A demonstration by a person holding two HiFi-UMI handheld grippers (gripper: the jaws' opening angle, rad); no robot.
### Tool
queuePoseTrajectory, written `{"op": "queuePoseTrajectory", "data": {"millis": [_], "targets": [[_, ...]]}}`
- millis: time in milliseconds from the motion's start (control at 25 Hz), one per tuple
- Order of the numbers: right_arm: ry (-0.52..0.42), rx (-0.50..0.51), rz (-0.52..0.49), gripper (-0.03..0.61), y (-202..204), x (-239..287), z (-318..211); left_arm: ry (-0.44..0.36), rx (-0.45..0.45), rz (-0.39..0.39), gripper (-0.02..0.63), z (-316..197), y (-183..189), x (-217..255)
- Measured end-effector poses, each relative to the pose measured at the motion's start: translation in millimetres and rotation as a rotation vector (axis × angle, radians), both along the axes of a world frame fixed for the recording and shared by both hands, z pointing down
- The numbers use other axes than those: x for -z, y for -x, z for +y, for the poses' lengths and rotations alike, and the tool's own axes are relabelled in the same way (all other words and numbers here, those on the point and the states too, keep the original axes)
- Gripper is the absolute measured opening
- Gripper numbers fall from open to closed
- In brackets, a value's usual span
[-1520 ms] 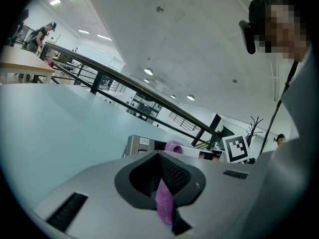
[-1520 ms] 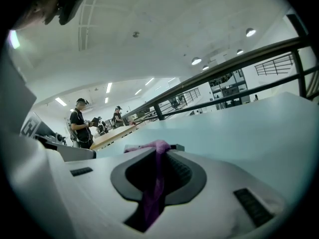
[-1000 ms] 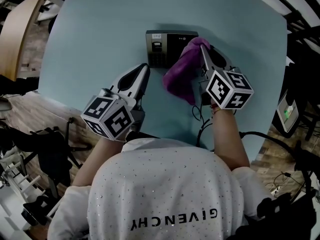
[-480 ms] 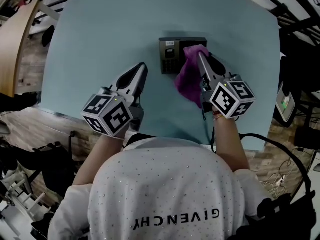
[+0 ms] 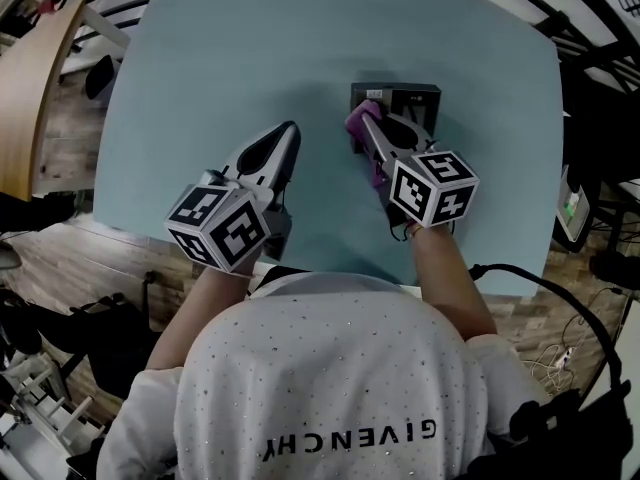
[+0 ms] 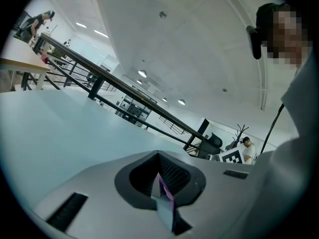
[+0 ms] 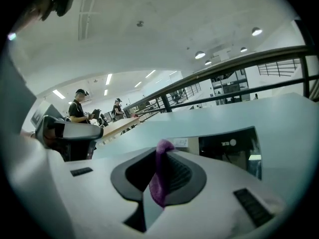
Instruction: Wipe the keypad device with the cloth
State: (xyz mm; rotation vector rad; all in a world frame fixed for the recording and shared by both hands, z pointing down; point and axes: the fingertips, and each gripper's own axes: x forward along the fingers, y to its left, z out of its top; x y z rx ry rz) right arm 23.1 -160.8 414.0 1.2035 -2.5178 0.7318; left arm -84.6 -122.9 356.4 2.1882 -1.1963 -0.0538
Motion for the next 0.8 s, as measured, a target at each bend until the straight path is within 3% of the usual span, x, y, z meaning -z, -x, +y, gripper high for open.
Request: {"op": "queuePoseTrajectory", "data": {"millis": [440, 800], "targets": [[0.015, -0.027, 0.091, 0.037, -8, -12, -5, -0.009, -0.023, 0.027, 0.0, -5, -1, 0], [0.02, -0.022, 0.107, 0.037, -21, -11, -7, -0.025, -0.019, 0.017, 0.0, -11, -14, 3]]}}
